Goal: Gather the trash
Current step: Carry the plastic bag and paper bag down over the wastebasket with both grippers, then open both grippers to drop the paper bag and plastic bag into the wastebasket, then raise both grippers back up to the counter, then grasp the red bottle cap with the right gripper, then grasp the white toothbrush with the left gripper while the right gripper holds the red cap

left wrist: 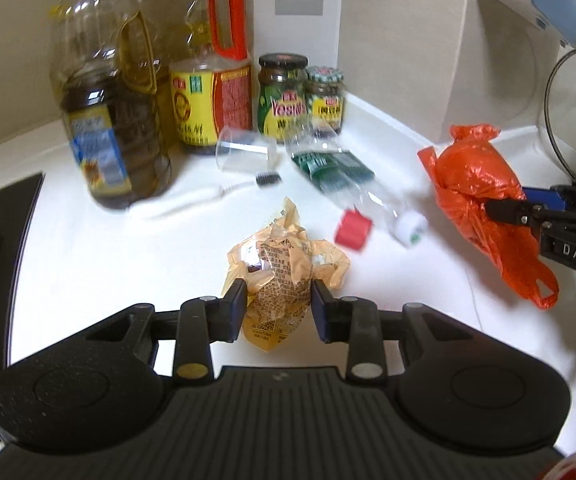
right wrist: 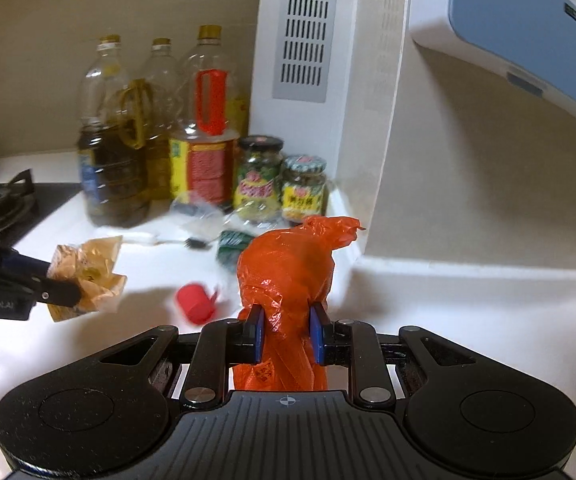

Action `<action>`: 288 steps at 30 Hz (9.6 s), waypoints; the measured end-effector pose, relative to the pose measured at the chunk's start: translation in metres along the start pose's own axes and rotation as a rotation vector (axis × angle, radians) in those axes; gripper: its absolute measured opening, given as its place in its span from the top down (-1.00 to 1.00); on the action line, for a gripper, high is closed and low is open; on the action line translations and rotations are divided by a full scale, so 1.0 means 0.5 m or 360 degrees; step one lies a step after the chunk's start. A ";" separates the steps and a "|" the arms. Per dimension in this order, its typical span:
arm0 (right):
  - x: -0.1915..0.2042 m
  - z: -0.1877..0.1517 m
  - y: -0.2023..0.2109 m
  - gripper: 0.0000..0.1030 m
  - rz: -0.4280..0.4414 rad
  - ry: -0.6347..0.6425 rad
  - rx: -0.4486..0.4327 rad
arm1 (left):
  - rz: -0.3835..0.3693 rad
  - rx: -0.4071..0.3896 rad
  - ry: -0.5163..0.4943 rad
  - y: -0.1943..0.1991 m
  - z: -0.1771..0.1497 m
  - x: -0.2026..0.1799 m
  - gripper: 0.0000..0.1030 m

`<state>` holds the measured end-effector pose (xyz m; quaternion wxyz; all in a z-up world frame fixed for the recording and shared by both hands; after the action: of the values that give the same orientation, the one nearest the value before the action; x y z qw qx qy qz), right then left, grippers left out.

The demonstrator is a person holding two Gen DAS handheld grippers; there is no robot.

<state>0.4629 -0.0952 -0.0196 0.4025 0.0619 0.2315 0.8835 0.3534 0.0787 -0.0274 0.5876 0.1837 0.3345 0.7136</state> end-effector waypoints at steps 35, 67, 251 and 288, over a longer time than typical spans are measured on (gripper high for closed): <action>0.248 -0.374 0.280 0.55 -0.0043 -0.0193 0.0725 | -0.0604 0.0388 -0.0014 0.173 -0.381 -0.077 0.42; 0.298 -0.559 0.163 0.55 0.0062 -0.0100 0.1183 | -0.0421 0.0731 0.0146 0.051 -0.527 -0.034 0.42; 0.062 -0.036 -0.080 0.31 0.0000 -0.0198 0.0204 | -0.0476 0.0453 -0.0535 -0.258 0.090 0.089 0.37; 0.104 -0.180 0.210 0.32 -0.0071 -0.0351 0.0319 | -0.0634 0.0247 0.0051 0.133 -0.232 -0.042 0.66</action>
<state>0.3298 -0.1489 -0.0552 0.4369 0.1932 0.2742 0.8346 0.2348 0.0223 -0.0606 0.6957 0.1470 0.4274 0.5582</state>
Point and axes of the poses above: each gripper's, at about its wrist camera, not at the fingertips, and y roughly against the way its jaws point, x to its left, z to its top, the point moved 7 cm from there along -y, roughly the way its jaws point, and after that the axes turned 9 degrees about -z, right-handed, at the moved point
